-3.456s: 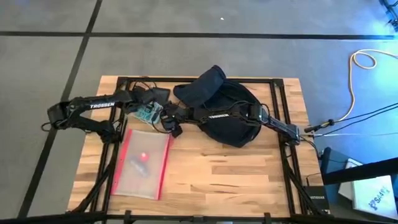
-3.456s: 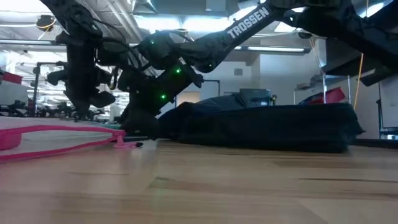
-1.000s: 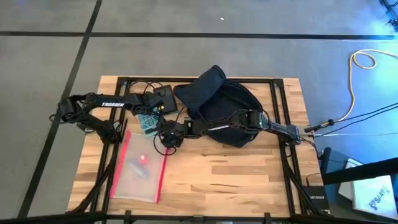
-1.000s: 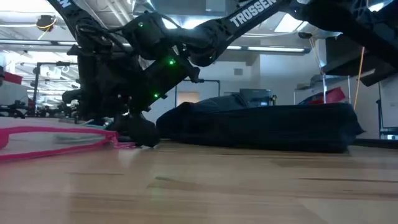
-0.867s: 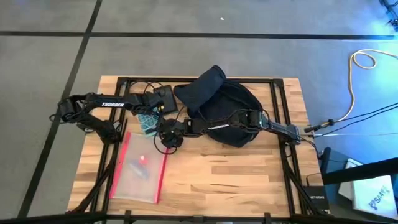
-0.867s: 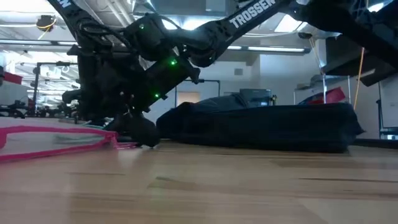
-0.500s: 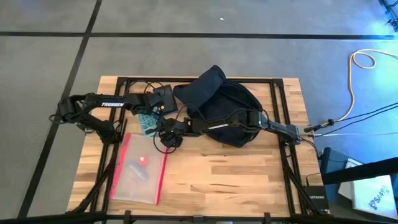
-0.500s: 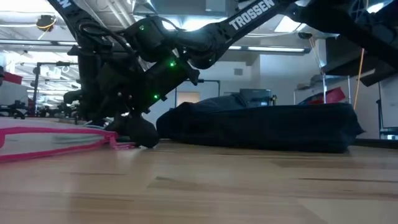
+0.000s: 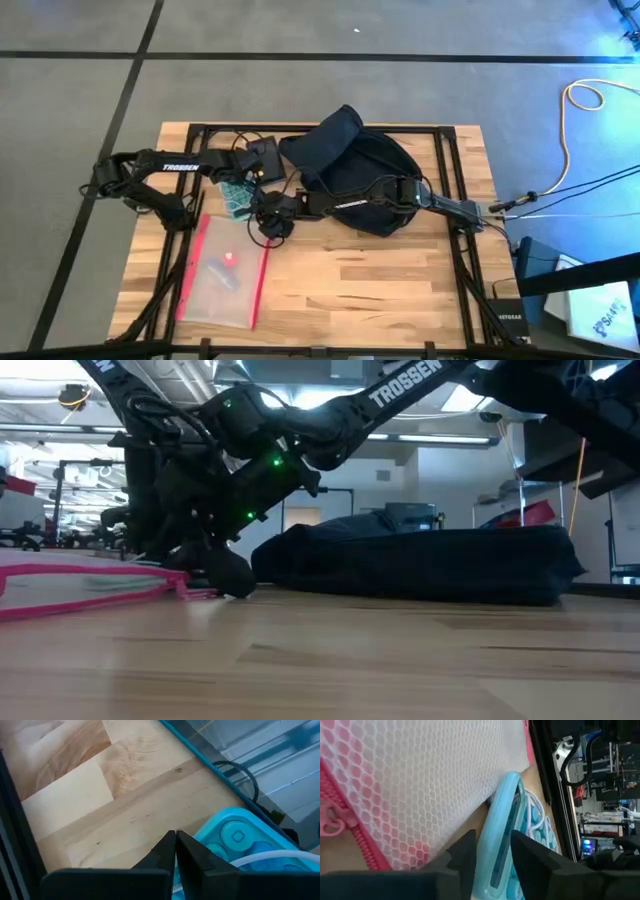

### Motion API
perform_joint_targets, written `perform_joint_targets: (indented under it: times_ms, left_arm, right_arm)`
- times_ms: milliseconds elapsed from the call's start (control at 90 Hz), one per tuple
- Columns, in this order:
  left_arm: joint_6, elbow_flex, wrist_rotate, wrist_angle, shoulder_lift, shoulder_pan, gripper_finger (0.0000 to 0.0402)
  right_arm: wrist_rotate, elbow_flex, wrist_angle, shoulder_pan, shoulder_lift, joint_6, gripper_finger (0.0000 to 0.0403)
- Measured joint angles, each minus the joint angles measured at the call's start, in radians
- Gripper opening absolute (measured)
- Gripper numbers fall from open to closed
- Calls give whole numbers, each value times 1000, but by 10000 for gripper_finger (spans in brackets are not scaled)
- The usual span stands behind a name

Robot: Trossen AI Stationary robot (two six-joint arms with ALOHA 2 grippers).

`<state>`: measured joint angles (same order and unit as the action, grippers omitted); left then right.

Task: Unpack backpack
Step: Put the blue calculator into the zip bag

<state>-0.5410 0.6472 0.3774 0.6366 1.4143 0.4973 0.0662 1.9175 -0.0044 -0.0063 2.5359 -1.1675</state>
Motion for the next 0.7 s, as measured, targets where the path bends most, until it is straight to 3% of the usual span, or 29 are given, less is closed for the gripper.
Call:
perform_joint_targets:
  times_ms: [156, 433, 700]
  left_arm:
    - [22, -1, -9, 1, 0, 0, 0]
    - [48, -3, 13, -14, 2, 1, 0]
    - [65, -6, 93, -10, 4, 1, 0]
  right_arm:
    - [-14, -1, -5, -1, 0, 7, 112]
    - [-2, -2, -28, -16, 0, 107, 168]
    - [54, 0, -45, -7, 21, 124, 143]
